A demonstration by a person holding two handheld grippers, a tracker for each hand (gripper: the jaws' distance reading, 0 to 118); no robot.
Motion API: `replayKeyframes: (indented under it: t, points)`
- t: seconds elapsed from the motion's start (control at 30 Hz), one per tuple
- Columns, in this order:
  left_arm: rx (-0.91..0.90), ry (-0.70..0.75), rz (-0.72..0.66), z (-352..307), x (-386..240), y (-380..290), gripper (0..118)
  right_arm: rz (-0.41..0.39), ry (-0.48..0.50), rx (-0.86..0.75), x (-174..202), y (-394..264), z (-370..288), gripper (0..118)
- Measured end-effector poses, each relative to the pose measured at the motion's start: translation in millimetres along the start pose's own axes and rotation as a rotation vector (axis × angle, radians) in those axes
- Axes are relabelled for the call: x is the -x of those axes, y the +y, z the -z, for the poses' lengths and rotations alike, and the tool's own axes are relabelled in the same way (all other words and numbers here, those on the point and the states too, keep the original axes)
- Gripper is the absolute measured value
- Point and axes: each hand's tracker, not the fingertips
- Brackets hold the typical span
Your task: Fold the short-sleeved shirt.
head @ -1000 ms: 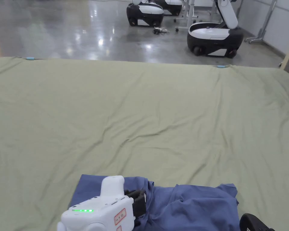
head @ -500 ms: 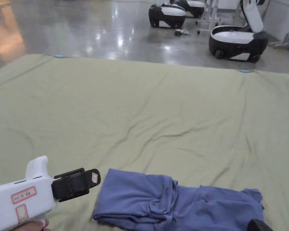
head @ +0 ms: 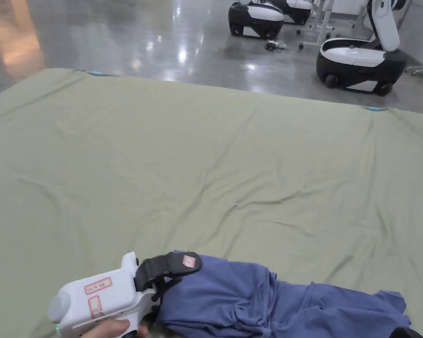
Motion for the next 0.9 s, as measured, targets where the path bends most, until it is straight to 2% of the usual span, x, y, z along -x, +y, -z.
replayKeyframes:
  t: [0.03,0.07,0.1,0.13,0.17,0.23,0.27,0.37,0.43,0.63,0.77,0.9]
  points:
    - [-0.002,0.075,0.034,5,-1,-3,35,-0.004,-0.002,0.001,2,0,1,4]
    - [-0.013,0.175,0.039,11,-2,-9,11,-0.009,0.001,0.002,3,-1,1,4]
    - [-0.018,0.271,0.053,15,0,-13,11,-0.011,0.002,0.004,4,-1,1,4]
    - [-0.036,0.283,0.075,14,-1,-16,11,-0.012,0.008,0.006,5,-2,2,4]
    - [-0.051,0.229,0.073,11,-7,-17,10,-0.018,0.011,0.007,6,-2,2,4]
    - [-0.105,0.338,0.068,6,-23,-20,10,-0.043,0.001,0.012,9,-3,2,4]
    - [-0.118,0.326,0.128,-1,-30,-20,10,-0.044,0.006,0.013,8,-3,2,4]
    - [-0.127,0.326,0.139,-34,-49,-10,10,-0.036,0.014,0.008,7,-2,2,4]
    - [-0.184,0.454,0.217,-57,-63,-5,10,-0.031,0.014,0.002,5,-3,2,4]
    - [-0.204,0.63,0.335,-100,-82,5,10,-0.01,0.025,0.001,1,-4,0,4]
    - [-0.197,0.733,0.456,-81,-118,-8,10,-0.013,0.026,-0.007,-1,-3,-3,4]
    - [-0.128,0.882,0.731,-14,-167,-50,10,-0.004,0.034,-0.006,-8,-3,-7,4]
